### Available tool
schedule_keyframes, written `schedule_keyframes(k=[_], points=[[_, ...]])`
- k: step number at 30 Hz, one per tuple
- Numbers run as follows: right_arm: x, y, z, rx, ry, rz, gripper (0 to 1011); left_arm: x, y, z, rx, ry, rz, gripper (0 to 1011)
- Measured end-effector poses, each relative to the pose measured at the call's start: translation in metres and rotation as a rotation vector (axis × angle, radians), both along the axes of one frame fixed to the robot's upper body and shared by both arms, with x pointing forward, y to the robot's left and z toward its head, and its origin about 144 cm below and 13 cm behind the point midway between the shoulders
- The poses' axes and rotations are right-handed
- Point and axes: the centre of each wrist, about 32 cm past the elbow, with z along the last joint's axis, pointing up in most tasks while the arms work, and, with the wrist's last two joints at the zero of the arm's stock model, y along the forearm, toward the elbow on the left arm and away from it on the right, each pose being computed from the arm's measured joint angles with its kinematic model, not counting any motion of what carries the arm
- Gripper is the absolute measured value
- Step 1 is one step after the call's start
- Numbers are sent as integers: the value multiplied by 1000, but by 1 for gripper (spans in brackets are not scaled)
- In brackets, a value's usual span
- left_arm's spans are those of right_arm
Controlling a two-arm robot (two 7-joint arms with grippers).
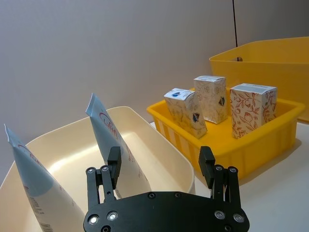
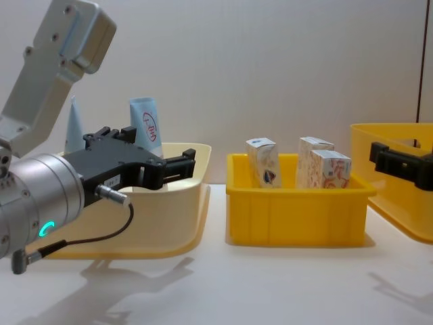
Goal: Bimanual collaborative sorting of washing and personal care products
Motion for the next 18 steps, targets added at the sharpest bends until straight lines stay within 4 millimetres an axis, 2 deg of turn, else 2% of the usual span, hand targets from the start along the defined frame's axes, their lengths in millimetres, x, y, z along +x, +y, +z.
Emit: schedule_keyframes(k=[18], points=[[0, 0, 0, 0, 0, 0, 1001, 0, 0, 0, 0, 0, 0, 1003]])
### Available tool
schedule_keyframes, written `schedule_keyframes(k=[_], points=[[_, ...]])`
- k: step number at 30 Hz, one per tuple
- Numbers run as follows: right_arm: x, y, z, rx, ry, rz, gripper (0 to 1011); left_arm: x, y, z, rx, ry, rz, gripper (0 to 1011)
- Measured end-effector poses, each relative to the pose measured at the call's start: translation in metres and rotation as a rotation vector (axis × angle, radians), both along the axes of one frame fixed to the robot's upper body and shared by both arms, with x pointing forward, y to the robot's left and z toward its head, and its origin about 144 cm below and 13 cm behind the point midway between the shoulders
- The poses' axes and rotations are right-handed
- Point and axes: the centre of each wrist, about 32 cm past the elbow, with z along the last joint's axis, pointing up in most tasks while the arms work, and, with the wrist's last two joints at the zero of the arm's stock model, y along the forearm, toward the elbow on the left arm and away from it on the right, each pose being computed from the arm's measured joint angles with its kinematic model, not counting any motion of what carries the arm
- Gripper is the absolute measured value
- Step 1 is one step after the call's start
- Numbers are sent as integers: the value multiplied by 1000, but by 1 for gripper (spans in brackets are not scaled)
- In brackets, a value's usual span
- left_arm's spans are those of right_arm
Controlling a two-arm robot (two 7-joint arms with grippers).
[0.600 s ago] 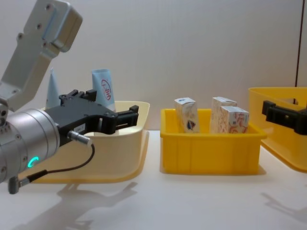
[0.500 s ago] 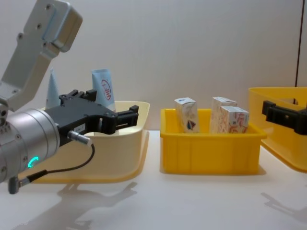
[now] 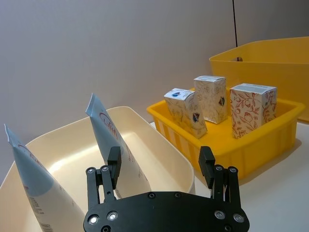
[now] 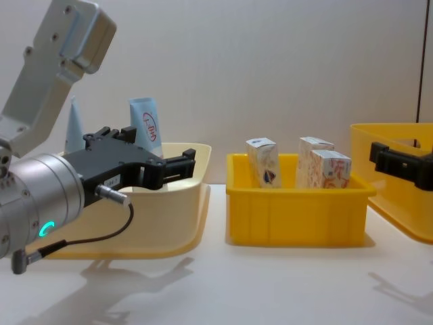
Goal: Bimanual collaborative sorting of washing and personal care products
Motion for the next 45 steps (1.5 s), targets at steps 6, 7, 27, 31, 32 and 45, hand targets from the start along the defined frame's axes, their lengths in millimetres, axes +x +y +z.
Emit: schedule_keyframes(k=[6, 7, 27, 31, 32, 45], points=[[0, 0, 0, 0, 0, 0, 1001, 0, 0, 0, 0, 0, 0, 1003], [0, 0, 0, 0, 0, 0, 1001, 0, 0, 0, 0, 0, 0, 1003], [0, 0, 0, 0, 0, 0, 1001, 0, 0, 0, 0, 0, 0, 1003], [0, 0, 0, 0, 0, 0, 1001, 0, 0, 0, 0, 0, 1, 1003], [0, 0, 0, 0, 0, 0, 1001, 0, 0, 0, 0, 0, 1, 1004], [0, 0, 0, 0, 0, 0, 1001, 10, 9, 7, -57, 21, 45, 1003]])
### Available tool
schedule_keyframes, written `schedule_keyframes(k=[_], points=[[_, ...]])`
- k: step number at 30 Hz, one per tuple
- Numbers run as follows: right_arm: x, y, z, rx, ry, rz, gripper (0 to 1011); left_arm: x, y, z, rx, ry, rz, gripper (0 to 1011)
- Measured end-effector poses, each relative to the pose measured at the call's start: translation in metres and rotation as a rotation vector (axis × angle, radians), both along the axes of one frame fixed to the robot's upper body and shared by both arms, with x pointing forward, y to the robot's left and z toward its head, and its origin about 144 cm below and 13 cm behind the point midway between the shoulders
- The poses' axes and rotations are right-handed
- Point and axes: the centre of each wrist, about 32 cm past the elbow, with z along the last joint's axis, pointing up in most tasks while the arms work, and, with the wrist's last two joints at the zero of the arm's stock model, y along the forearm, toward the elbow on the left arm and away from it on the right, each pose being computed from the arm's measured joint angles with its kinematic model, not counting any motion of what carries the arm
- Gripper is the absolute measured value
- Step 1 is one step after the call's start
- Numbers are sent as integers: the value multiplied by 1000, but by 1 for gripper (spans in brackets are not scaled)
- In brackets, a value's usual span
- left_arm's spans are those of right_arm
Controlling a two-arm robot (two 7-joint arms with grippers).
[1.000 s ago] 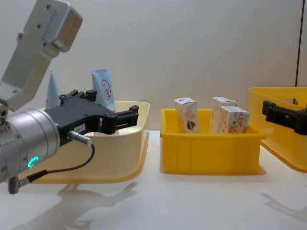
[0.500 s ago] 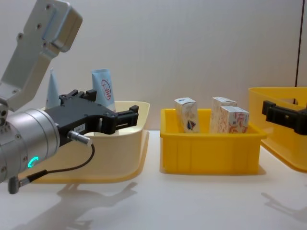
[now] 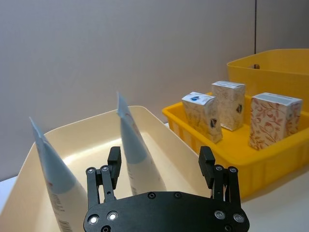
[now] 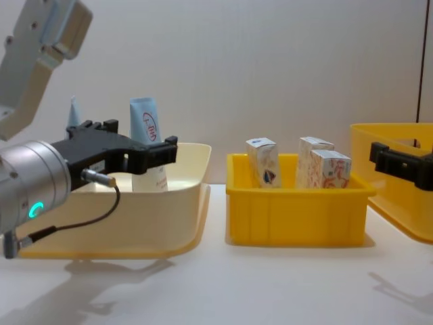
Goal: Bimanual collaborative sorting of washing and personal care products
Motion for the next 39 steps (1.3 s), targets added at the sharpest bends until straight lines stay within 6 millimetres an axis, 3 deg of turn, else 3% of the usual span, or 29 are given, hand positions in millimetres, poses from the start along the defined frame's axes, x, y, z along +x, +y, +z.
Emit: schedule_keyframes(k=[21, 39], points=[[0, 0, 0, 0, 0, 0, 1001, 36, 17, 4, -117, 130, -27, 1004], [0, 0, 0, 0, 0, 0, 1001, 71, 17, -1, -164, 146, -10, 1003]])
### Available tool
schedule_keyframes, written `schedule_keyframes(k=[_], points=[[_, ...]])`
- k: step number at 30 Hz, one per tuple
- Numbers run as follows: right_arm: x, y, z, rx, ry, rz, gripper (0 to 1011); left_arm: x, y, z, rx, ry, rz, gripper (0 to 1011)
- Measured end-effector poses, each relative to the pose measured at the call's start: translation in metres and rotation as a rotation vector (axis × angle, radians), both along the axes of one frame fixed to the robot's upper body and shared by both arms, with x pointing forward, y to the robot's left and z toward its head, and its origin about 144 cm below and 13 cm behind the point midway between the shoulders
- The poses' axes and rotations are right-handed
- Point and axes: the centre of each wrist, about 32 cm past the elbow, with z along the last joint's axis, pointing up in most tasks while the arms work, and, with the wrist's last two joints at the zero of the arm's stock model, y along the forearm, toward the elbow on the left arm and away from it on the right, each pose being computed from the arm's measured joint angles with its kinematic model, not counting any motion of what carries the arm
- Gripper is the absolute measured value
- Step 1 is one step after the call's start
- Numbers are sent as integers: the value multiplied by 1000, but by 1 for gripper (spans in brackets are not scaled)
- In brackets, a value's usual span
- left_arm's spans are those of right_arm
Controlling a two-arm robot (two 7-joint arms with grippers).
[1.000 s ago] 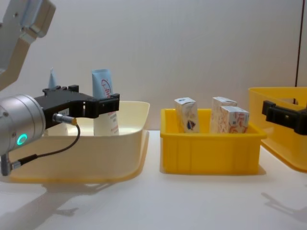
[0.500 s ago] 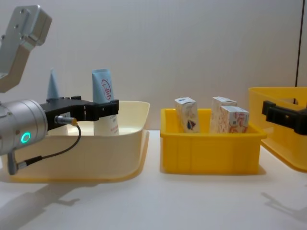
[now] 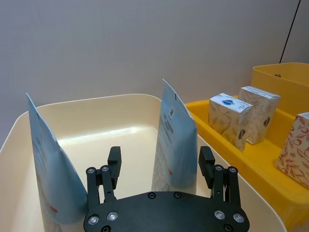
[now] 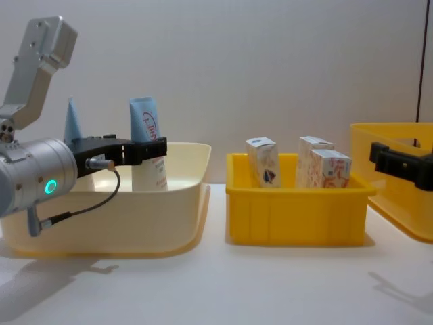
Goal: Bimanual collaborative sorting of washing and personal care products
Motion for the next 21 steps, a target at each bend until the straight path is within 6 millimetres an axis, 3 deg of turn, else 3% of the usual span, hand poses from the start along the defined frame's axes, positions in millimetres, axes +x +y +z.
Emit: schedule_keyframes(k=[4, 11, 21], points=[[0, 0, 0, 0, 0, 0, 1001, 4, -1, 0, -4, -1, 2, 961], [0, 0, 0, 0, 0, 0, 1001, 10, -2, 0, -9, -3, 3, 783], [0, 0, 0, 0, 0, 0, 1001, 14, -3, 0, -12, -5, 4, 441]])
